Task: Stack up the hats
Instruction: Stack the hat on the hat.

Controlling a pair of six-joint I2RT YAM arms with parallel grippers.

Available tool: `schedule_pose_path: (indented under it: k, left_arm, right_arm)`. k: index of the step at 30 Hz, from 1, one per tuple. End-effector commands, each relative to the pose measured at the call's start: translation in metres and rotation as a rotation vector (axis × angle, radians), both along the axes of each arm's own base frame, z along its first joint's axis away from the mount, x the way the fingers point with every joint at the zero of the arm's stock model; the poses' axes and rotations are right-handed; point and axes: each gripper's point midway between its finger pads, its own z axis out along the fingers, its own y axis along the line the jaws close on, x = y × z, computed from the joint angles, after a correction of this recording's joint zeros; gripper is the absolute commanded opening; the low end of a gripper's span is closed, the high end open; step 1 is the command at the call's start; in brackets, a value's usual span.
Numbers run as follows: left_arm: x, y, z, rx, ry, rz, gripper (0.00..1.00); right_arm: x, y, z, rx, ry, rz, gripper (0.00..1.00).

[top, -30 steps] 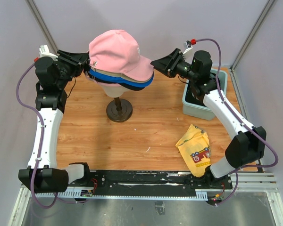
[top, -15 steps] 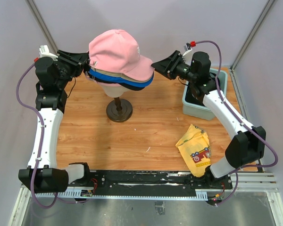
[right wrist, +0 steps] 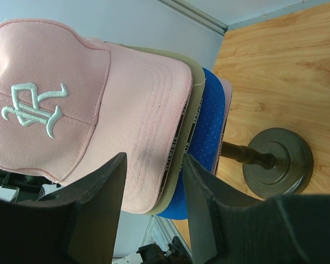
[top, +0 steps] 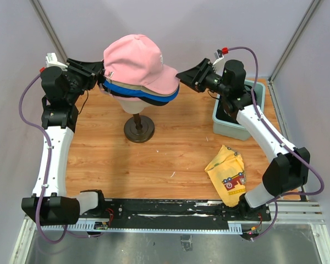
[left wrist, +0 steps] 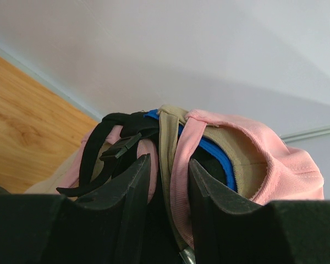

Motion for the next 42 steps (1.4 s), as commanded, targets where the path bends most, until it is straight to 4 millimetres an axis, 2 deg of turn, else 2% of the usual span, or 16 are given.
schedule_pose_path:
  k: [1, 9, 12, 18, 32, 42]
  left_arm:
    - [0.002, -0.001, -0.025, 0.01, 0.072, -0.018, 0.38]
    - [0.002, -0.002, -0.025, 0.007, 0.072, -0.022, 0.38]
    - [0.002, -0.002, -0.024, 0.005, 0.071, -0.022, 0.38]
    - [0.001, -0.003, -0.024, 0.002, 0.069, -0.023, 0.37]
    - [0.0, -0.003, -0.021, 0.006, 0.065, -0.027, 0.36]
    - [0.0, -0.003, -0.022, 0.01, 0.062, -0.03, 0.36]
  right_arm:
    - [-0.007, 0.012, 0.029, 0.03, -0.073, 0.033, 0.46]
    - [-0.012, 0.023, 0.033, 0.041, -0.076, 0.056, 0.46]
    - [-0.018, 0.024, 0.043, 0.057, -0.097, 0.062, 0.46]
    - [-0.028, 0.022, 0.056, 0.195, -0.104, 0.078, 0.46]
    - [-0.038, 0.018, 0.07, 0.428, -0.102, 0.119, 0.45]
    - [-0.04, 0.019, 0.069, 0.526, -0.086, 0.146, 0.37]
